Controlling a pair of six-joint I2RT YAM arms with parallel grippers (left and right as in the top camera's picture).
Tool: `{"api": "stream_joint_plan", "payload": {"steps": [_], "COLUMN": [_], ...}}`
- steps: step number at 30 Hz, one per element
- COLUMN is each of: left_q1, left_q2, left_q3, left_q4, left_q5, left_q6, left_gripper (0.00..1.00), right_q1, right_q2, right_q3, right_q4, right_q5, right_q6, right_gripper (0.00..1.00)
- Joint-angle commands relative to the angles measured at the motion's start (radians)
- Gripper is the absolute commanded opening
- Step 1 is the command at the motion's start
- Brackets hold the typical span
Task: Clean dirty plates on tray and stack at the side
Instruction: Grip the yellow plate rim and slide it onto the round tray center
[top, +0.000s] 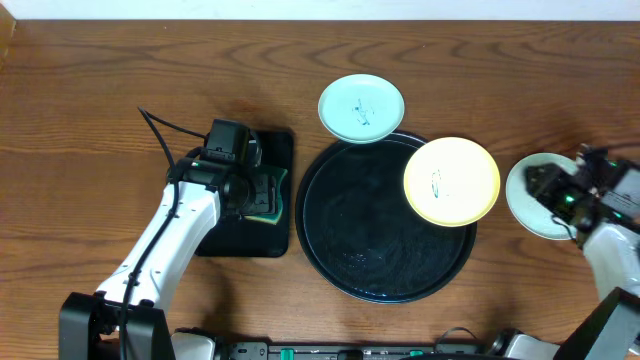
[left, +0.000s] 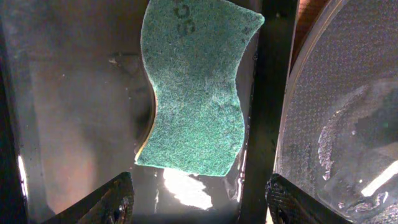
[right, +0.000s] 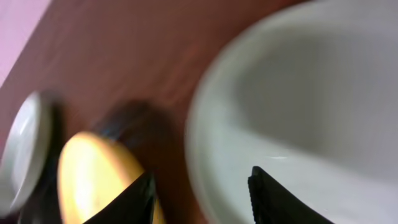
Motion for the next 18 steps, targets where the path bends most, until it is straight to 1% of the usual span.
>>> {"api": "stream_joint_plan", "payload": {"steps": [1,4,10,12,13,18], "left_q1": [0.005,0.005,0.005,0.005,0.005,0.005], "left_q2": [-0.002,-0.002,-0.002,-0.002,-0.002,-0.002], "left_q3": [-0.005,-0.005,-0.005,-0.005,-0.005,-0.005], "left_q4": [-0.004,-0.004,-0.004,-0.005,-0.004,-0.005], "left_q5": [0.001,0.001,0.001,0.001,0.001,0.001], "left_q6": [0.003,0.003,0.003,0.003,0.003,0.003], "left_gripper": [0.69,0.69,0.69,0.69,0.69,0.69], "right_q1": [0.105,0.172,0.238,0.253,0.256,0.259], "right_q2": [0.003,0.003,0.02,0.043,0.054,0.11], "right_q3": [-0.001,-0.001,-0.001,-0.001,-0.001,-0.001], "right_q4": [0.001,-0.002,0.009,0.016,0.019,0.051], "right_q5": [-0.009,0.074,0.092,0.115,0.127,0.145], "right_q6": [-0.149,-0.154,-0.154,-0.153,-0.153,-0.119], "right_gripper": [0.47,0.48,0.47,0.52,0.52,0.48]}}
